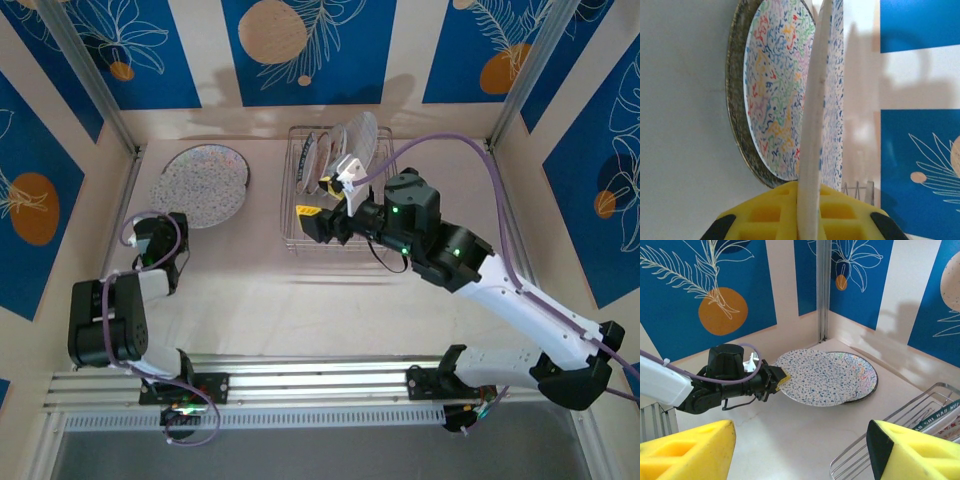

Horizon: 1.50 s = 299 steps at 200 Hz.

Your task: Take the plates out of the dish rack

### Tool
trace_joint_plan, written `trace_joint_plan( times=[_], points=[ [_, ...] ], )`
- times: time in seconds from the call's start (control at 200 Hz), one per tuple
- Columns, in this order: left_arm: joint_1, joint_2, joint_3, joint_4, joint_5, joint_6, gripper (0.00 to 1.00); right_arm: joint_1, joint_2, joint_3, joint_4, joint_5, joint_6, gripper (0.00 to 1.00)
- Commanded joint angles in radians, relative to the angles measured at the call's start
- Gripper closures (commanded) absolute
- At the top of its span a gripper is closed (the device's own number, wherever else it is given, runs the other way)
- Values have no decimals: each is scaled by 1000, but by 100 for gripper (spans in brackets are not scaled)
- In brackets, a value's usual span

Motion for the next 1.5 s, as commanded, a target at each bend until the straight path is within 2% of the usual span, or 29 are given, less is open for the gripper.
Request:
trace_joint_plan(
  times=[0.0,0.26,0.585,1.491],
  points=[
    [25,53,64,181,29,10,100,-8,4,33,32,-30,19,29],
    [52,224,133,282,78,-3,100,-23,26,42,41,-43,41,29],
    [59,363,222,316,128,-12,100,-32,39,54,26,-38,45,29],
    [59,490,341,232,167,6,100,-46,58,70,-3,-37,64,29]
  ],
)
